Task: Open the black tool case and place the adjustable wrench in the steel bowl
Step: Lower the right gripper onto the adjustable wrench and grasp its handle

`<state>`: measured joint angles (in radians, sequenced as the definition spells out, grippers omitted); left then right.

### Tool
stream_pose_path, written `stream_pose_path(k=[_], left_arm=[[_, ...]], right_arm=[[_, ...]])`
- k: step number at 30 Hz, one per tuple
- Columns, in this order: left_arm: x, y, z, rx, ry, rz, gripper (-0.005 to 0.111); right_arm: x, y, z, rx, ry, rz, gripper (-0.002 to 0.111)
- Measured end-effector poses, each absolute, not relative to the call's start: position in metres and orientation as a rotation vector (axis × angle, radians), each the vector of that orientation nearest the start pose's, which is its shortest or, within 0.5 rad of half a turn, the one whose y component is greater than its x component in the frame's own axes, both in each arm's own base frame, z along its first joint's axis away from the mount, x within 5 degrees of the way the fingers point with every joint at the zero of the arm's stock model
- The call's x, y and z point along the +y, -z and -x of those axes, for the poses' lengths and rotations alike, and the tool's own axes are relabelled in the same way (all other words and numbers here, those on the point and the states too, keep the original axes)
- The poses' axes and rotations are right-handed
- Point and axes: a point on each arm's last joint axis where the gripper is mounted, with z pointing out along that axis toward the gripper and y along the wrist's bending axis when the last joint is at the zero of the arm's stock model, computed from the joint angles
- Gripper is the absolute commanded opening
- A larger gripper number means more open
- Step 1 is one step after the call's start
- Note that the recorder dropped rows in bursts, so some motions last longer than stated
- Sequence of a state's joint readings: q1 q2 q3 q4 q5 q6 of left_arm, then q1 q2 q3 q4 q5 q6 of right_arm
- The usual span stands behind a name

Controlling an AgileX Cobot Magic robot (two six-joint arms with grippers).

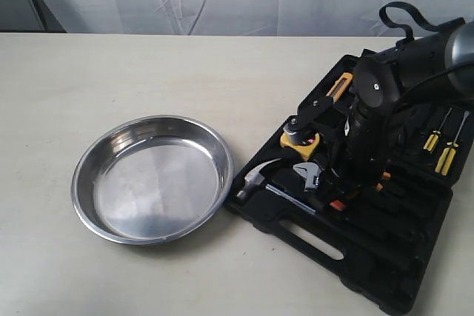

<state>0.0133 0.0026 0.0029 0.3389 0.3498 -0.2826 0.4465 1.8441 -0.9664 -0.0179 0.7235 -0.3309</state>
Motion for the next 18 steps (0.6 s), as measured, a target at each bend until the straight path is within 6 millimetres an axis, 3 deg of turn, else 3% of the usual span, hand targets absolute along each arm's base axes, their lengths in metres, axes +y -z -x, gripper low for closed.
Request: stream_pose_path(k=[13,16,18], left_arm=[[0.011,-0.182,-0.053,1.82,-0.14,0.059,0.0],[0.011,-0.182,-0.053,1.82,-0.14,0.059,0.0],[0.011,-0.182,-0.053,1.82,-0.14,0.059,0.0]], right_arm=[[0.139,-0.122,-0.28,2.773,0.09,1.319,0.046],[0.14,-0.119,-0.28,2.773,0.093,1.333,0.04],[0.14,-0.119,-0.28,2.776,0.091,1.332,0.029]])
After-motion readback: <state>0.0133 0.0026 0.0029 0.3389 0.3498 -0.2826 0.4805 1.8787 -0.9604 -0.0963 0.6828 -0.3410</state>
